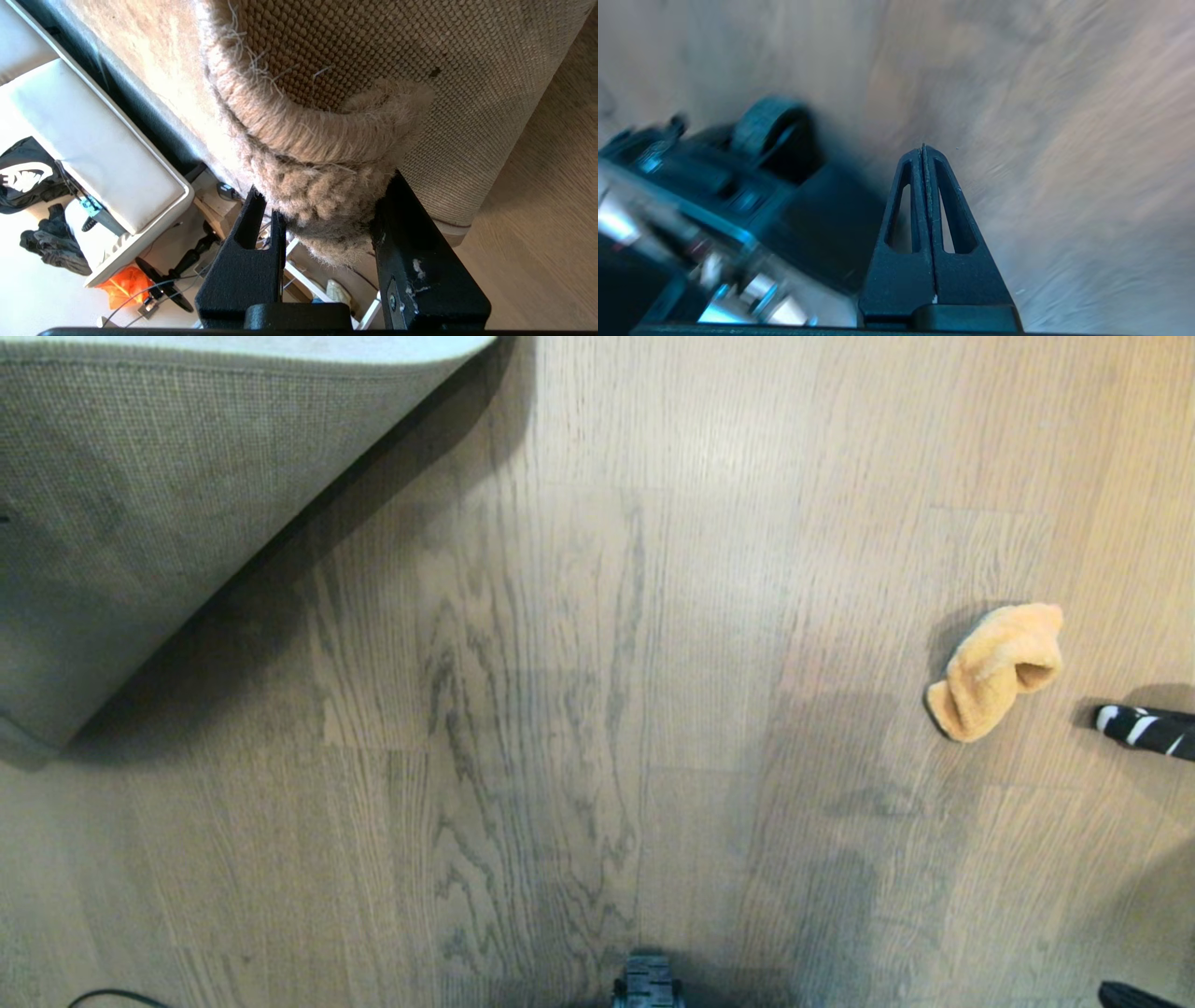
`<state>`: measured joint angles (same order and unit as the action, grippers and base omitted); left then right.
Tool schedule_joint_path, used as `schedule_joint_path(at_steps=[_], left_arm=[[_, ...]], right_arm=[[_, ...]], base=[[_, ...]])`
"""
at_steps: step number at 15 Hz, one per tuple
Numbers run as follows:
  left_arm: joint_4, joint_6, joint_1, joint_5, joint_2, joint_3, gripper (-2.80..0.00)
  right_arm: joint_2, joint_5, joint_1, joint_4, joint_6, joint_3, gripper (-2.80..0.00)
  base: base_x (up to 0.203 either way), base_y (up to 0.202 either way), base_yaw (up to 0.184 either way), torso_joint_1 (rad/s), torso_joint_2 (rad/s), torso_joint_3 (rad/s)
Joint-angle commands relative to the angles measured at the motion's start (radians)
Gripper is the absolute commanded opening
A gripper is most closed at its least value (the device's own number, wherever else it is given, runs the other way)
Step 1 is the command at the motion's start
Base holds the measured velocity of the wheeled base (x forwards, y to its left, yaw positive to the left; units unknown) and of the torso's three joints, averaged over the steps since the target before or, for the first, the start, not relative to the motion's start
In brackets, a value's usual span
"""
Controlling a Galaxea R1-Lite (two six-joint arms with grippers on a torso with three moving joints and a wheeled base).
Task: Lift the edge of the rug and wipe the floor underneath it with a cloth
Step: Pick up the rag
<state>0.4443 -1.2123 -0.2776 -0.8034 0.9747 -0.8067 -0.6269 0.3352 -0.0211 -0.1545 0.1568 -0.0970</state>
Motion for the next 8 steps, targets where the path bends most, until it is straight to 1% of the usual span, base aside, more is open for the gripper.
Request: schedule_joint_path(at_steps=[1, 3, 6, 8], left_arm=[[0.002, -0.007, -0.002, -0.005, 0.004, 0.007, -2.80], [0.002, -0.007, -0.003, -0.005, 0.009, 0.011, -2.80], [-0.001, -0.007, -0.006, -0.005, 0.012, 0.012, -2.80], [-0.001, -0.007, -0.008, -0.005, 0.015, 0.012, -2.80]], right_arm=[[-0.096, 0.033, 0.000, -0.010, 0.002, 0.021, -2.80], [-0.175, 0.054, 0.000, -0.038, 0.004, 0.023, -2.80], [-0.331, 0.062, 0.000, -0.149, 0.002, 0.021, -2.80], [-0.390, 0.075, 0.001, -0.193, -0.008, -0.008, -2.80]], base=[[0.000, 0.000, 0.000, 0.000, 0.00, 0.000], [0.000, 0.000, 0.000, 0.000, 0.00, 0.000], [0.000, 0.000, 0.000, 0.000, 0.00, 0.000], [0.000, 0.000, 0.000, 0.000, 0.00, 0.000]])
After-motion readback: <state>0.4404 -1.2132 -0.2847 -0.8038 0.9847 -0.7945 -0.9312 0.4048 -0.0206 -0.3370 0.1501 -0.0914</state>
